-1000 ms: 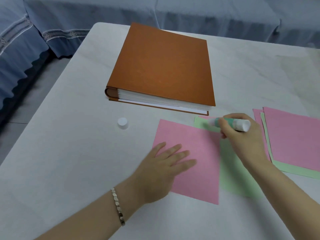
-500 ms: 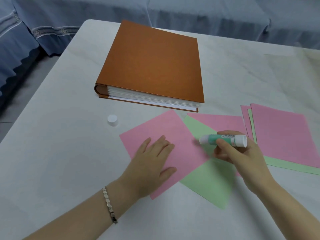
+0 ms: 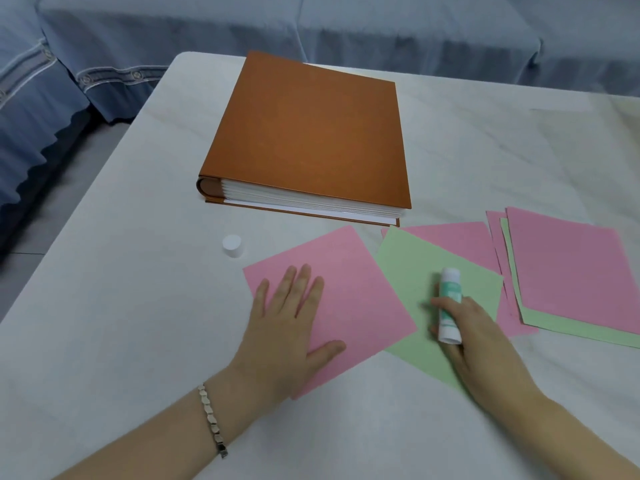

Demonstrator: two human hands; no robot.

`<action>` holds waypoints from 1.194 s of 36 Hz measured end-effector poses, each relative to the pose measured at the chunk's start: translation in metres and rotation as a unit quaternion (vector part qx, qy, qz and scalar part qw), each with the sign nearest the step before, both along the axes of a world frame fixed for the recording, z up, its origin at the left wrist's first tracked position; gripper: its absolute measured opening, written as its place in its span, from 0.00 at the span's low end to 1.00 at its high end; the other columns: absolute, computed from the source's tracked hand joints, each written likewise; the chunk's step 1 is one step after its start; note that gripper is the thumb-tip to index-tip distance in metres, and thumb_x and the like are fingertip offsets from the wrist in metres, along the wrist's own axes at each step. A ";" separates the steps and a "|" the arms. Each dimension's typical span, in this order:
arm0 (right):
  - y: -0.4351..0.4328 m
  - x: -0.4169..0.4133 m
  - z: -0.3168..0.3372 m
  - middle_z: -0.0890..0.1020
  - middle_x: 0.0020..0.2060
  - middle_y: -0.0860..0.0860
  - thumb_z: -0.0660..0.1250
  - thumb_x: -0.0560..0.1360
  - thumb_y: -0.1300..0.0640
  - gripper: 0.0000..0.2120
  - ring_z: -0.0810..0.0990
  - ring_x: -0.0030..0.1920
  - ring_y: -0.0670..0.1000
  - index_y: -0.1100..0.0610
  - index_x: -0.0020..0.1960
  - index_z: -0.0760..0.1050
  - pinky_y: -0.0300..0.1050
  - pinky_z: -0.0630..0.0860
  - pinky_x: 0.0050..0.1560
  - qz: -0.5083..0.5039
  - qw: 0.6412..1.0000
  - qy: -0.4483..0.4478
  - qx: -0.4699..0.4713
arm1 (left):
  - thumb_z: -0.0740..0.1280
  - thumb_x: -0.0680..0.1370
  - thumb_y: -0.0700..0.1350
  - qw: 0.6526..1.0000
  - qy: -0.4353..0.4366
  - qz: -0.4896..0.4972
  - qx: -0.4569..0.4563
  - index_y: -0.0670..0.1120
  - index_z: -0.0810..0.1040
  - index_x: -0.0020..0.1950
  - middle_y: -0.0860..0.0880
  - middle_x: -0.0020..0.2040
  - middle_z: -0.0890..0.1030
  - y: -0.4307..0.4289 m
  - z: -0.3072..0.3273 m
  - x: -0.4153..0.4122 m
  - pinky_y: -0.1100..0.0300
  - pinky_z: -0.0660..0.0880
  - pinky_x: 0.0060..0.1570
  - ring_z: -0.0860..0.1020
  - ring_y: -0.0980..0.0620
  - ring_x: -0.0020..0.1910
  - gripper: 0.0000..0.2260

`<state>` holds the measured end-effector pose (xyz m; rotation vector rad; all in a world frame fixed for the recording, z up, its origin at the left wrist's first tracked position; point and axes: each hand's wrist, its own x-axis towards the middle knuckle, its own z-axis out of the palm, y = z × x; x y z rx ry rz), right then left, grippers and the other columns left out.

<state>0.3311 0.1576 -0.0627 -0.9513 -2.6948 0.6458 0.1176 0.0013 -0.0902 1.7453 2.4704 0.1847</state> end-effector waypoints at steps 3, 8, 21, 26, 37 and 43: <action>0.026 0.010 0.007 0.77 0.50 0.53 0.67 0.73 0.61 0.20 0.73 0.47 0.51 0.44 0.58 0.65 0.45 0.67 0.44 0.010 0.999 -0.044 0.008 | 0.42 0.78 0.67 0.998 0.010 -0.057 -0.005 0.43 0.65 0.71 0.43 0.71 0.67 0.000 0.001 -0.009 0.48 0.56 0.63 0.60 0.48 0.71 0.36; 0.042 0.008 0.029 0.78 0.45 0.53 0.58 0.72 0.48 0.13 0.76 0.43 0.58 0.43 0.57 0.67 0.42 0.69 0.38 0.041 0.995 -0.086 0.010 | 0.54 0.73 0.64 0.990 0.022 -0.137 0.012 0.43 0.70 0.69 0.44 0.70 0.69 0.005 0.007 -0.022 0.49 0.55 0.64 0.66 0.45 0.70 0.33; -0.008 -0.056 0.043 0.80 0.28 0.40 0.69 0.72 0.59 0.07 0.77 0.27 0.43 0.47 0.44 0.77 0.30 0.72 0.33 -0.101 0.942 0.216 -0.235 | 0.43 0.77 0.67 0.996 0.015 -0.090 0.016 0.42 0.70 0.70 0.44 0.71 0.69 0.018 0.002 -0.021 0.46 0.55 0.65 0.66 0.45 0.70 0.37; -0.015 -0.073 0.038 0.82 0.29 0.45 0.67 0.73 0.52 0.04 0.78 0.28 0.43 0.51 0.41 0.78 0.32 0.72 0.32 -0.109 0.948 0.172 -0.244 | 0.40 0.76 0.69 0.998 0.010 -0.059 0.020 0.41 0.70 0.70 0.43 0.71 0.69 0.025 -0.001 -0.015 0.45 0.54 0.65 0.67 0.41 0.70 0.40; -0.022 -0.080 0.031 0.82 0.36 0.55 0.65 0.70 0.49 0.11 0.77 0.37 0.56 0.56 0.40 0.78 0.51 0.74 0.42 -0.105 0.973 0.061 -0.194 | 0.38 0.71 0.74 0.998 -0.019 -0.060 0.009 0.47 0.60 0.74 0.44 0.74 0.61 0.025 0.002 -0.015 0.47 0.49 0.68 0.57 0.44 0.73 0.43; -0.033 -0.064 0.033 0.80 0.31 0.53 0.70 0.69 0.56 0.04 0.69 0.28 0.45 0.53 0.37 0.77 0.42 0.69 0.33 -0.070 0.973 0.054 -0.212 | 0.38 0.71 0.75 0.998 -0.014 -0.068 0.000 0.46 0.63 0.73 0.43 0.73 0.63 0.025 0.002 -0.016 0.45 0.51 0.67 0.60 0.41 0.72 0.44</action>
